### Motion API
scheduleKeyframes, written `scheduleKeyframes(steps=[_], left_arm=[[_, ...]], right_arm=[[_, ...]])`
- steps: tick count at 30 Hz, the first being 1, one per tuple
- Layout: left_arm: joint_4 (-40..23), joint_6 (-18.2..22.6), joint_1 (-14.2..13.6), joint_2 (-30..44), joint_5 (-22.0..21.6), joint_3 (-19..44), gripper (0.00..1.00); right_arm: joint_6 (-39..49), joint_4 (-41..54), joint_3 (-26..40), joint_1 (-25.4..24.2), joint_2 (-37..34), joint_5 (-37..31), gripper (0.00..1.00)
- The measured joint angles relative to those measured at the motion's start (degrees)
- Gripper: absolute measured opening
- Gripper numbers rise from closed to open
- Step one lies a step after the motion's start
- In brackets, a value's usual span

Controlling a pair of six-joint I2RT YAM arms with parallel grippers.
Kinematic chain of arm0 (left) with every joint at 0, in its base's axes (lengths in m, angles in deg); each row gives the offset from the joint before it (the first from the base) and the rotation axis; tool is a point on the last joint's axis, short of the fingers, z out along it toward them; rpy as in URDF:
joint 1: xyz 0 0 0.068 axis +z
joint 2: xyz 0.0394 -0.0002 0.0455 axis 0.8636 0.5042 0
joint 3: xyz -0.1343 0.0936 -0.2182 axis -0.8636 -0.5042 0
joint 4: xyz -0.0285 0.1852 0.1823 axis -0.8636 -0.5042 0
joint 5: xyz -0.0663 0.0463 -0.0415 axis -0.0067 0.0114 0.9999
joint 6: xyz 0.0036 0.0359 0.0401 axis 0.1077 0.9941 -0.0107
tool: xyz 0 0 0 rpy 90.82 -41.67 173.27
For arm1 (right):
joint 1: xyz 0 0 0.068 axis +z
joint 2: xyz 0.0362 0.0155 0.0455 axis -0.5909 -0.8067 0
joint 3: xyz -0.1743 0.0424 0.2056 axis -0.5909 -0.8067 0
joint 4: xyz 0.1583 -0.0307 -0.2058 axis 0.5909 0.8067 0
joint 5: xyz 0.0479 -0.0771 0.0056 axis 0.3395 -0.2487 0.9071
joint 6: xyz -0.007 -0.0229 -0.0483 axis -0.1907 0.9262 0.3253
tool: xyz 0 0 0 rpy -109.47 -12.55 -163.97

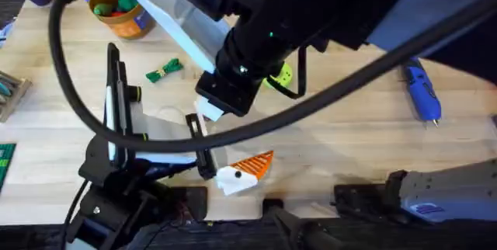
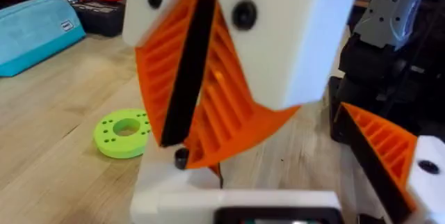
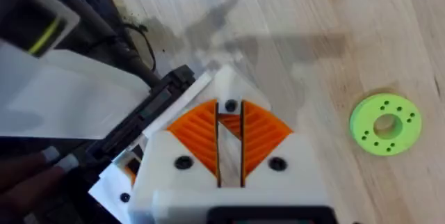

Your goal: Pick up the gripper from the table and insert it into the empty holder that is missing its gripper. Then pick up a screw, insert it into the mounting hole, and use the screwdriver to tighten it. Finally, clean up the table by picking up the vegetable and placing it into the bucket.

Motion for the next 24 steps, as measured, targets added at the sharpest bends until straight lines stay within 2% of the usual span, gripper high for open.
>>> scheduleKeyframes(steps=[7,9,11,17,20,24], left_arm=[[0.0,0.0,0.0,0.0,-0.02,0.0,0.993],[0.0,0.0,0.0,0.0,0.0,0.0,0.993],[0.0,0.0,0.0,0.0,-0.02,0.0,0.993],[0.0,0.0,0.0,0.0,-0.02,0.0,0.993],[0.0,0.0,0.0,0.0,0.0,0.0,0.993],[0.0,0.0,0.0,0.0,-0.02,0.0,0.993]], right_arm=[[0.0,0.02,0.0,0.0,0.0,0.0,0.185],[-0.02,0.02,0.0,0.0,0.0,0.02,0.222],[0.05,0.02,0.0,0.0,0.0,0.04,0.303],[0.02,0.02,0.0,0.0,0.0,0.02,0.351],[0.02,0.02,0.0,0.0,0.0,0.02,0.42],[-0.05,0.11,0.0,-0.06,0.0,-0.18,0.58]])
